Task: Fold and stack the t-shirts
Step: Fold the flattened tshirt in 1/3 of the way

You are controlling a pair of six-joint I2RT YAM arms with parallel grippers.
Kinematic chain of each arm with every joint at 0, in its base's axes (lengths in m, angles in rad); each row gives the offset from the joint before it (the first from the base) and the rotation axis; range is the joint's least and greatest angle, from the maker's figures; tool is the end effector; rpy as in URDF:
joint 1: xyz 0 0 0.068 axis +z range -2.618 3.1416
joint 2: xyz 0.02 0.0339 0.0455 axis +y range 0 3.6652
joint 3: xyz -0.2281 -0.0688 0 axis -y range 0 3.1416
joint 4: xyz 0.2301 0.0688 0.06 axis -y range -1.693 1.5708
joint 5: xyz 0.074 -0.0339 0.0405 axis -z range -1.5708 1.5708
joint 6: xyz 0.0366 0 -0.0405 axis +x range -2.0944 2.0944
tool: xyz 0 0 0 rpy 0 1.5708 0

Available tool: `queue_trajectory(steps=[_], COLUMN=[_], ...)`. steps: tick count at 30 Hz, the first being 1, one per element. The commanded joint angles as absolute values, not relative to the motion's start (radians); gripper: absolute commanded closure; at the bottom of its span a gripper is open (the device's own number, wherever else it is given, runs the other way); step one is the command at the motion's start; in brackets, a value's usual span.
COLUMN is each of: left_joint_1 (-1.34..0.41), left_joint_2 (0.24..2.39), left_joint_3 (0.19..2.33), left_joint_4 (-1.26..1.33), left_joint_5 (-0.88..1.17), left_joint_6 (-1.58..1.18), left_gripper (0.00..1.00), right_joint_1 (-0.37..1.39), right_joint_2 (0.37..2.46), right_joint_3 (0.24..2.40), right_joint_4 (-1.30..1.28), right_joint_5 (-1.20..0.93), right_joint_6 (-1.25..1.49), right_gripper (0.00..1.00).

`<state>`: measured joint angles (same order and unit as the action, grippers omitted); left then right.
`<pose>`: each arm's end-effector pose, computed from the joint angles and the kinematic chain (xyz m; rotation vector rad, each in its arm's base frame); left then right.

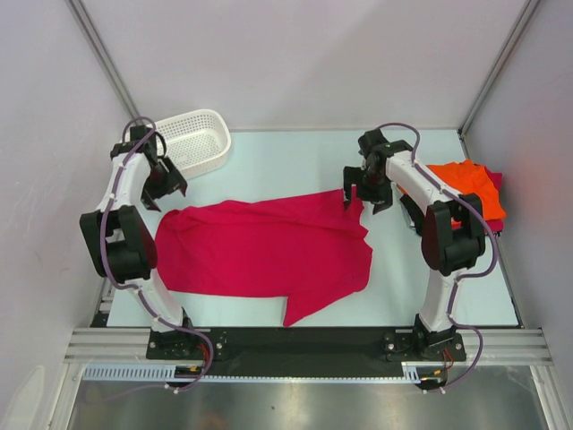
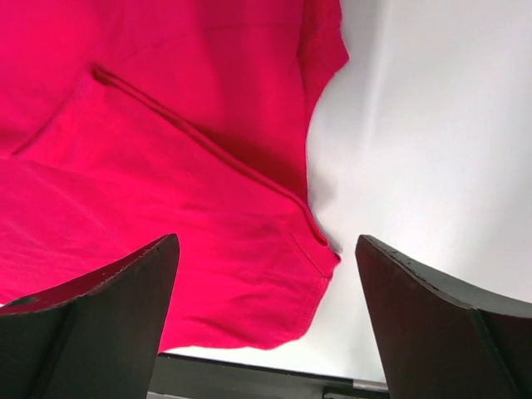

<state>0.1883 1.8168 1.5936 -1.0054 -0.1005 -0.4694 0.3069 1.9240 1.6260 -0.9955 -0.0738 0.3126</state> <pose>0.3434 0.0692 0.2383 -0.9234 2.6309 0.0713 0.3488 0.1134 0.2110 -0.0067 2.8915 0.2247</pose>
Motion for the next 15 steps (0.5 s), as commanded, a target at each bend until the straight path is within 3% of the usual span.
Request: queue_trajectory(steps=[1,2,3,4,11,15], left_joint_1=[0.184,0.184,0.184,0.184,0.181,0.183], left_joint_2=[1.816,1.813,1.81,1.806,1.781,1.769], left_joint_3=[1.606,1.605,1.602,1.6,1.614,1.602], left_joint_4=[-0.993,-0.989,-0.986,-0.985,-0.992,-0.996], left_joint_5=[-0.071,-0.058,-0.054,-0.049,-0.038,-0.04], left_joint_6=[-0.436,-0.436,-0.437,-0.439,-0.433,-0.425], left_gripper=[0.27,0.4,0.59,0.62,0.49,0.48], right_joint_1=[0.307,0.304,0.301,0.299,0.325,0.328], right_joint_2=[1.92,1.927,1.934,1.971,2.135,2.196], right_joint_3=[1.643,1.644,1.66,1.676,1.862,1.897], right_joint_4=[-0.902,-0.882,-0.844,-0.836,-0.856,-0.864], right_joint_5=[-0.127,-0.139,-0.155,-0.193,-0.23,-0.238], right_joint_6=[0.288,0.29,0.298,0.298,0.265,0.252], right_gripper=[0.13,0.14,0.16,0.18,0.2,0.25])
